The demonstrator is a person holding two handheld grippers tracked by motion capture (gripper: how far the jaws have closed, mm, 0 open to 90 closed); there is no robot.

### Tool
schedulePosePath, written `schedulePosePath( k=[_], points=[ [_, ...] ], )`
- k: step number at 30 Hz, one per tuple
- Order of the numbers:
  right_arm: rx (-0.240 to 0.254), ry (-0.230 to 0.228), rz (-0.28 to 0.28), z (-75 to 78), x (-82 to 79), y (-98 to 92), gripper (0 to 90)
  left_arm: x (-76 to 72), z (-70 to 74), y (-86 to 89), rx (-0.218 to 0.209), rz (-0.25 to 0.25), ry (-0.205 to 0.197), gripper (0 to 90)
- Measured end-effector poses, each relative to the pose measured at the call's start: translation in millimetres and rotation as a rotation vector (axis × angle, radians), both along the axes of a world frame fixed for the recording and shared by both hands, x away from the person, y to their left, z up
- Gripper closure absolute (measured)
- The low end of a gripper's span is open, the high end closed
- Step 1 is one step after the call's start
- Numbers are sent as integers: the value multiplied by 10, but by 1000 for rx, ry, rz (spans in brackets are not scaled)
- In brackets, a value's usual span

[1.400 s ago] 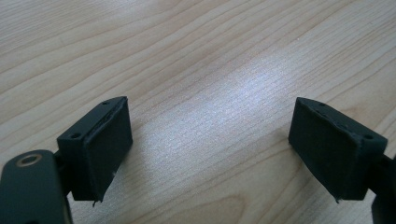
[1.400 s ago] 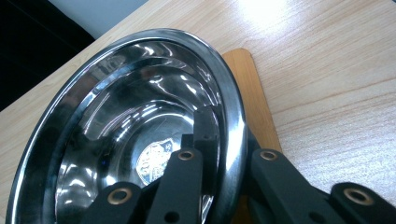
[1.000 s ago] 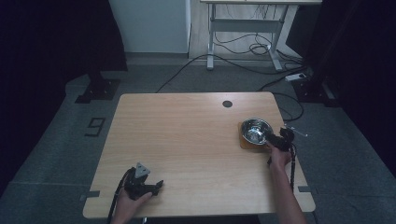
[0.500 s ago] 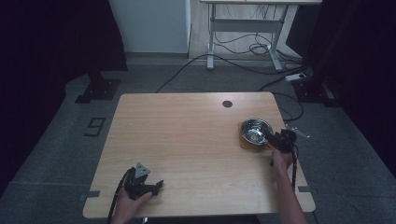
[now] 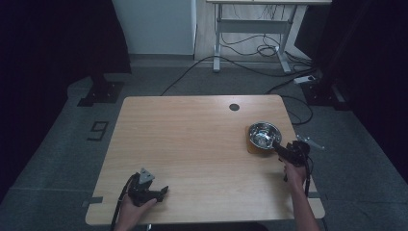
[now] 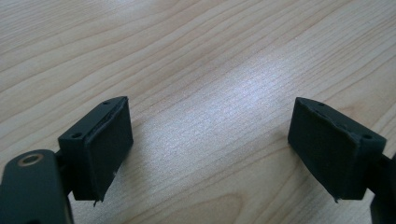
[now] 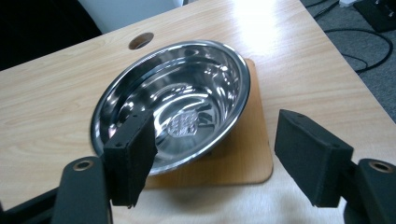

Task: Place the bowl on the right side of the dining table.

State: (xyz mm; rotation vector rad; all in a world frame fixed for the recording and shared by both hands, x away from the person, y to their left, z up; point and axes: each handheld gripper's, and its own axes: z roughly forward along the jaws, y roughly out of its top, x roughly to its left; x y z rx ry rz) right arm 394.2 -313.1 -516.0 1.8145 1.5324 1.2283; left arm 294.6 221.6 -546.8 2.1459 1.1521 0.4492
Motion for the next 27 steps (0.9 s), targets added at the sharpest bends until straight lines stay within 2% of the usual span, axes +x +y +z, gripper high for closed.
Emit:
schedulePosePath(
  k=[5, 12, 18, 19, 20, 23, 24, 25, 27],
  points=[
    [3, 13, 37, 16, -163, 32, 276, -1, 0, -1, -1, 0, 1, 135],
    [-12, 41, 128, -59, -374, 184, 273, -2, -1, -2, -1, 1, 0, 136],
    [-20, 75, 234, -129, -556, 372, 272, -6, 0, -2, 0, 0, 0, 136],
    [-30, 87, 271, -151, -611, 450, 272, -6, 0, -2, 0, 0, 0, 136],
    [-30, 87, 271, -151, -611, 450, 272, -6, 0, -2, 0, 0, 0, 136],
    [-49, 102, 332, -194, -685, 578, 272, -6, 0, -2, 0, 0, 0, 136],
    [-52, 111, 368, -225, -716, 669, 272, -6, 0, -2, 0, -1, 0, 136],
    [-52, 111, 368, -225, -716, 669, 272, -6, 0, -2, 0, -1, 0, 136],
    [-61, 120, 403, -244, -738, 762, 273, -6, 0, -2, 0, 0, 0, 136]
  ],
)
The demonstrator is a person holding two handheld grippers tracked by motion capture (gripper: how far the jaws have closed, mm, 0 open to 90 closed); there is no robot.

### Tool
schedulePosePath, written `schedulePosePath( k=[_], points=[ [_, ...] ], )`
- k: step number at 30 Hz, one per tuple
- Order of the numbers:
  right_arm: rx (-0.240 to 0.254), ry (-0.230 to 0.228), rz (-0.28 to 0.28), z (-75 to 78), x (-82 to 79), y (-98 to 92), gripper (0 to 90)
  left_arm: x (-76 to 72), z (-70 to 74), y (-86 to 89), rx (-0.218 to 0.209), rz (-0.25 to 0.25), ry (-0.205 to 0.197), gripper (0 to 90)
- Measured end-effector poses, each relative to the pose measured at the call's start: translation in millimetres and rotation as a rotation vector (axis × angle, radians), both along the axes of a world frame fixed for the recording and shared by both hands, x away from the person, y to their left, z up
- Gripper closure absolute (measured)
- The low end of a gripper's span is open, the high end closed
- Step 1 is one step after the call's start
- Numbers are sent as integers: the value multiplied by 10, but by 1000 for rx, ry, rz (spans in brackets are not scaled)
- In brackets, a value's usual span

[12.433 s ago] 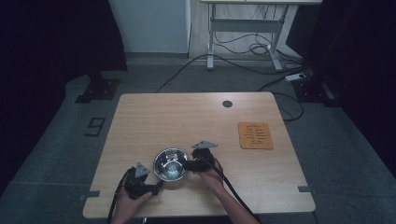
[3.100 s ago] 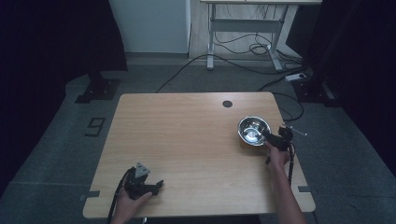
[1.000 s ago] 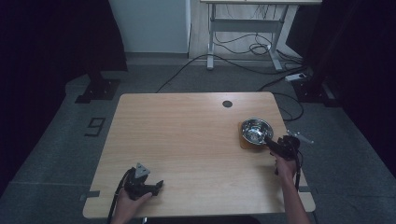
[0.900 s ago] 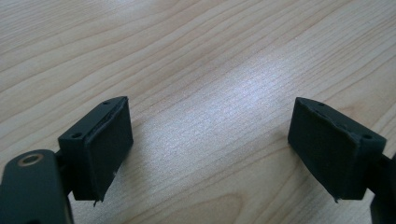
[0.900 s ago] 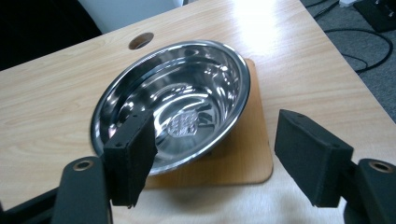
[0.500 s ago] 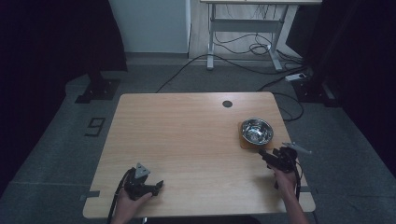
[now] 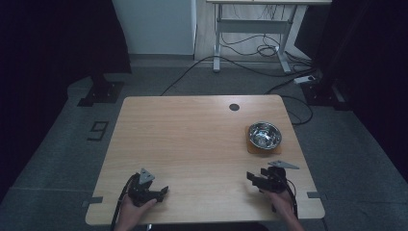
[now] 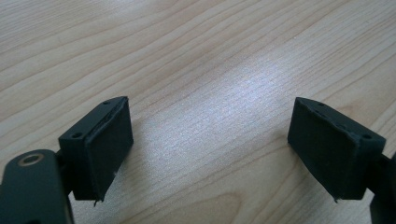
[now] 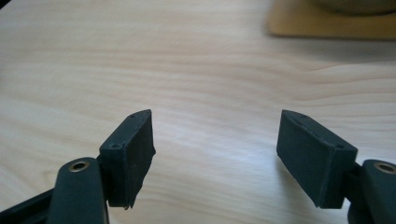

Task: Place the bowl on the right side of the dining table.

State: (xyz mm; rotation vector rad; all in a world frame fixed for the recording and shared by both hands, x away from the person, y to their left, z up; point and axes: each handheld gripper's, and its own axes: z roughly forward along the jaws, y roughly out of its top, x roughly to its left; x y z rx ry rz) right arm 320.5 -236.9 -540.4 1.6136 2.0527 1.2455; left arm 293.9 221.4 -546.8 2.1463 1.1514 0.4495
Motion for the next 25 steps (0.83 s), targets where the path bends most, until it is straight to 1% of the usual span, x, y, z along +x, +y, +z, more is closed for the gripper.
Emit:
schedulePosePath(
  k=[3, 6, 10, 13, 19, 21, 25],
  points=[
    [-10, 1, 51, -27, -39, 151, 278, -1, 0, -1, 0, -1, 0, 136],
    [-15, 3, 89, -43, -79, 269, 281, -2, 0, -1, 0, -2, 0, 136],
    [-35, 3, 144, -84, -141, 440, 284, -3, 0, -2, 0, -2, 0, 137],
    [-60, -16, 173, -98, -179, 551, 290, -3, 0, -2, 0, -2, 0, 136],
    [-81, -37, 196, -109, -231, 663, 296, -5, 0, -4, 0, -2, 0, 136],
    [-85, -40, 197, -110, -236, 675, 296, -5, 0, -4, 0, -2, 1, 136],
    [-78, -34, 197, -105, -233, 662, 298, -5, 0, -5, -1, -2, 1, 136]
  ],
)
